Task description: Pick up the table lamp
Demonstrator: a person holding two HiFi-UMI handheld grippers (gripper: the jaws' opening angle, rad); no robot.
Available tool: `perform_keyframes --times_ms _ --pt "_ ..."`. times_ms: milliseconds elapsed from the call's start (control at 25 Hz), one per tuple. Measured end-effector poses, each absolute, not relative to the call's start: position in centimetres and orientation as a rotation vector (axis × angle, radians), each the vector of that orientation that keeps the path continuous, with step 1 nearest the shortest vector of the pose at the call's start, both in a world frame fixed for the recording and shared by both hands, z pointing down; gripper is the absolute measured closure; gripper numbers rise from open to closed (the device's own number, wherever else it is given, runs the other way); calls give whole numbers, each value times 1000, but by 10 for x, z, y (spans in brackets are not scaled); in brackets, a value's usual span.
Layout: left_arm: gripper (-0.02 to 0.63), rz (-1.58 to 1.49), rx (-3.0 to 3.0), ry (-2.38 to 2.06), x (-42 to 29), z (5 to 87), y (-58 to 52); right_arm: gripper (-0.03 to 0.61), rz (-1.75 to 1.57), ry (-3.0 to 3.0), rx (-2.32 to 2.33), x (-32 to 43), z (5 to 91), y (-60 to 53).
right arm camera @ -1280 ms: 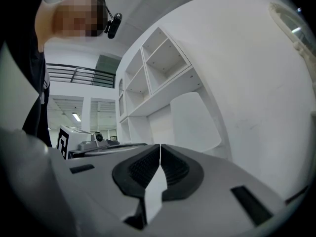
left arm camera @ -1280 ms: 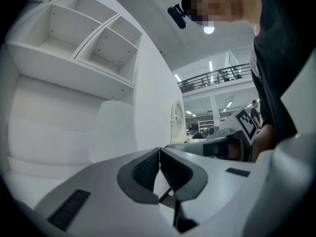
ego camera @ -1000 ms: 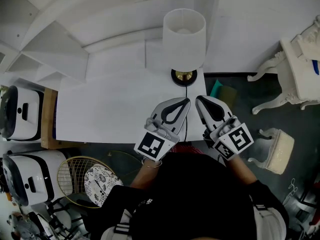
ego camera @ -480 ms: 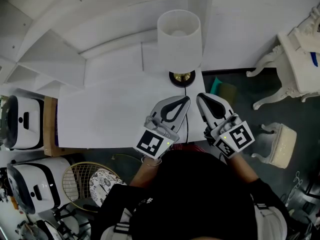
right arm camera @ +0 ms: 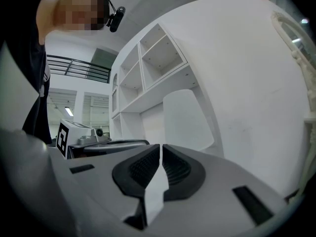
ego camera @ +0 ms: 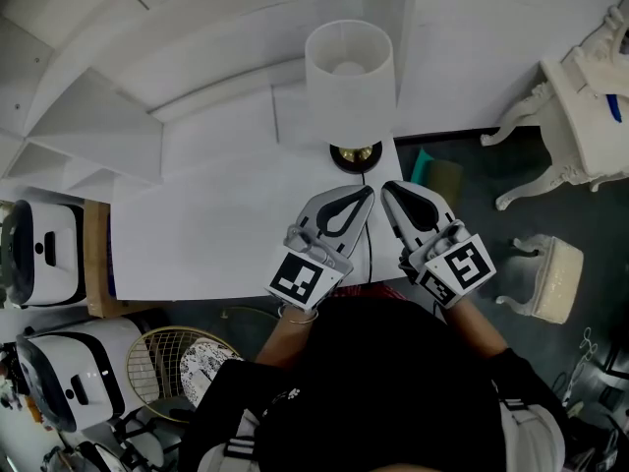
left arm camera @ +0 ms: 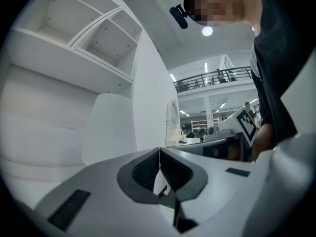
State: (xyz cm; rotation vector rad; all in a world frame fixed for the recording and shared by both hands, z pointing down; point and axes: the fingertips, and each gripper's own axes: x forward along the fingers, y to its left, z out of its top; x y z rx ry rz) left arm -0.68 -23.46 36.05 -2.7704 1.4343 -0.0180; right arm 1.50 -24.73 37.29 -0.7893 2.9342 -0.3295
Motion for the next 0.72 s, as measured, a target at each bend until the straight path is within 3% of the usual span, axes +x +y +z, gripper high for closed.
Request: perform_keyframes --times_ms 720 --pt "600 -39 -2885 1412 -31 393 -251 560 -311 2959 -874 -7 401 -280"
